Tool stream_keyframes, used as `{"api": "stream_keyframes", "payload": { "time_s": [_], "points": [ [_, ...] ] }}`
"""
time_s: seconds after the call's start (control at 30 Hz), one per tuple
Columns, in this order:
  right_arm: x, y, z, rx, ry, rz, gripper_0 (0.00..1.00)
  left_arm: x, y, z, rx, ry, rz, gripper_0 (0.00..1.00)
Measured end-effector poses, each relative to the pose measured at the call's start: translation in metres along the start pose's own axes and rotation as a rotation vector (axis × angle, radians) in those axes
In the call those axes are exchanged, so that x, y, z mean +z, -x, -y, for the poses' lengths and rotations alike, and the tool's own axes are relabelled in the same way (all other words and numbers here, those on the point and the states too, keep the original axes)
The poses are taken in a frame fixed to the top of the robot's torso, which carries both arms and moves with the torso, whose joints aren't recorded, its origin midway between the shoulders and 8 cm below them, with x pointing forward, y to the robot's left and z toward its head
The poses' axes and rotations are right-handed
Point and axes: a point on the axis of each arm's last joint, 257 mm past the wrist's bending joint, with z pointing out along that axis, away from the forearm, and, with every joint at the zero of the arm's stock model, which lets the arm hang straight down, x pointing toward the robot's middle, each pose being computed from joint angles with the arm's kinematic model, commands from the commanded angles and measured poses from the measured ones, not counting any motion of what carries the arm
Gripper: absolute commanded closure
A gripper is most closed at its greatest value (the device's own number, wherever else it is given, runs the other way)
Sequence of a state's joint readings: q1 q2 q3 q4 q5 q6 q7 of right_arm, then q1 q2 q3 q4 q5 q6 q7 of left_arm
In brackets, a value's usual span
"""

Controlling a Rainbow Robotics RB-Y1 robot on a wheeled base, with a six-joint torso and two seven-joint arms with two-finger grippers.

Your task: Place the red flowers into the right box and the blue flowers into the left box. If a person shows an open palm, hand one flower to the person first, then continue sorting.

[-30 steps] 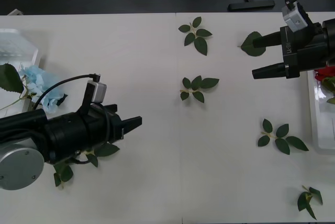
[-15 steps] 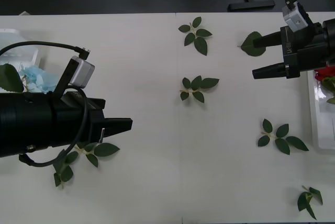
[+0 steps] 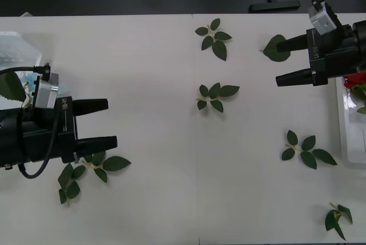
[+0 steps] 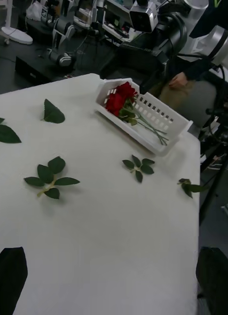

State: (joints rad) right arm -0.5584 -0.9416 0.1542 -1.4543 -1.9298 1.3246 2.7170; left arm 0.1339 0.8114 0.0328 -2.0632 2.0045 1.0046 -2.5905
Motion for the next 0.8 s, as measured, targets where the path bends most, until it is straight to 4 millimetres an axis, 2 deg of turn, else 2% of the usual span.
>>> {"api": "stream_keyframes", "payload": {
  "time_s": [0.13,0.37,0.8],
  "points": [
    [0.000,0.000,0.000,0.000,0.000,0.000,0.00,-0.012,-0.008,0.016,-0.117,-0.059,-0.048,0.00],
    [0.000,0.000,0.000,0.000,0.000,0.000,0.00,-0.033,-0.003,0.019,-0.195,-0.078,-0.118,0.00],
    [0.000,0.000,0.000,0.001,0.000,0.000,0.00,-0.036,-0.001,0.019,-0.209,-0.078,-0.123,0.00]
  ]
}}
